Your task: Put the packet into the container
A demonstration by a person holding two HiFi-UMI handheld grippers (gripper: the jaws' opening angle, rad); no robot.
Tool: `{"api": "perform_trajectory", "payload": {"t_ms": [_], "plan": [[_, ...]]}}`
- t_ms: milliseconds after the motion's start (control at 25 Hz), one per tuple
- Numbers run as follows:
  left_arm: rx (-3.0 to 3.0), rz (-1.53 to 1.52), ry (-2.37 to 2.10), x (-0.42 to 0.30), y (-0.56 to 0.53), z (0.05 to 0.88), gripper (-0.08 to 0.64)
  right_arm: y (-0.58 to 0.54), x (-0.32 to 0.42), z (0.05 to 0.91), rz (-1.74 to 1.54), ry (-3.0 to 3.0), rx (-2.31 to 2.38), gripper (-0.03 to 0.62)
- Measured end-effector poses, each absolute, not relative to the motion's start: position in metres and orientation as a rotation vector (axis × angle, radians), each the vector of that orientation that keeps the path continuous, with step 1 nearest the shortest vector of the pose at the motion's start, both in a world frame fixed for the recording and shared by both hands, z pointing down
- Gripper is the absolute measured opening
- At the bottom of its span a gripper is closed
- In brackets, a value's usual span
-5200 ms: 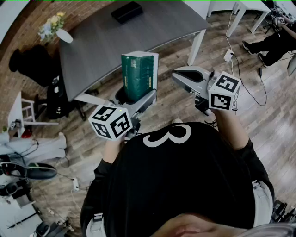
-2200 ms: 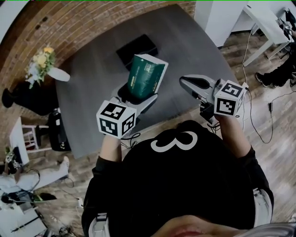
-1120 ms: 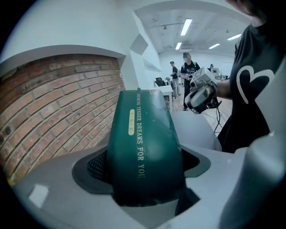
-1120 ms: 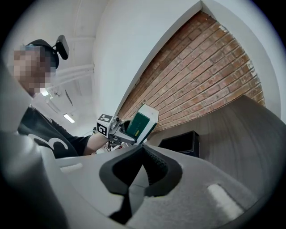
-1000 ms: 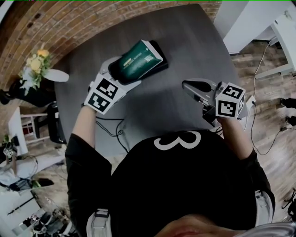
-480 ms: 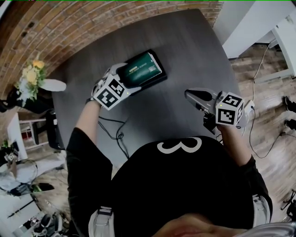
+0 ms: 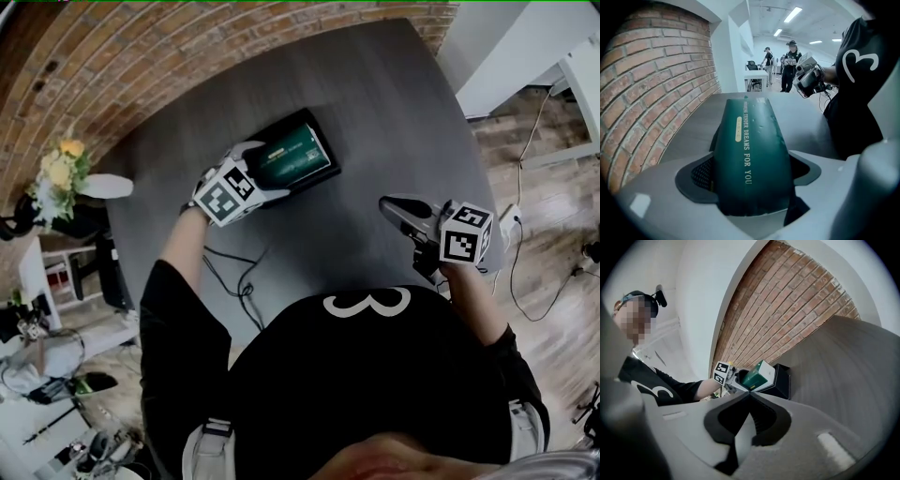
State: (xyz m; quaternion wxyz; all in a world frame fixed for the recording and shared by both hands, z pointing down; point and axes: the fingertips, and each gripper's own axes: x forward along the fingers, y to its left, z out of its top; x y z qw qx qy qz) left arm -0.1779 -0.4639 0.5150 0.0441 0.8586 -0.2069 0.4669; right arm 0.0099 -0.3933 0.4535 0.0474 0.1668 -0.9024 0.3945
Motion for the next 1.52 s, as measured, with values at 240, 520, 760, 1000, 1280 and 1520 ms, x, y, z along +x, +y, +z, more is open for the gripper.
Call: {"api": "perform_trajectory", "payload": {"t_ms": [240,520,760,1000,1280,1520], "plan": [[2.602,1.318,-0.567,-0.175,-0.464,0.517,0.466,-0.396,0.006,0.456,1.237,-2.763,0.496,0.003],[2.619,1.253,-0.599,-0.173,-0.467,0.516,0.472,-0.397,0.006,0.457,1.235,-2.741,0.517,0.003],[2.661,1.212,-0.792,-0.183,-0.468,0.507,0.522,-0.388,0.001,0.450,1.226,-2.762,0.496,0.003],[2.598,0.982,-1.011,-0.188,-0.457,0.469,0.416,-0.375,-0.003,0.429,1.117,-2.804,0.484,0.003],[2.518,0.574,-1.132,-0.155,-0.385,0.413,0.200,-0.357,-0.014,0.388,0.977,-2.892,0.458,0.003],[2.411,0.272,-1.233,-0.130,-0.323,0.374,0.039,-0.325,-0.031,0.358,0.843,-2.951,0.404,0.003]]}}
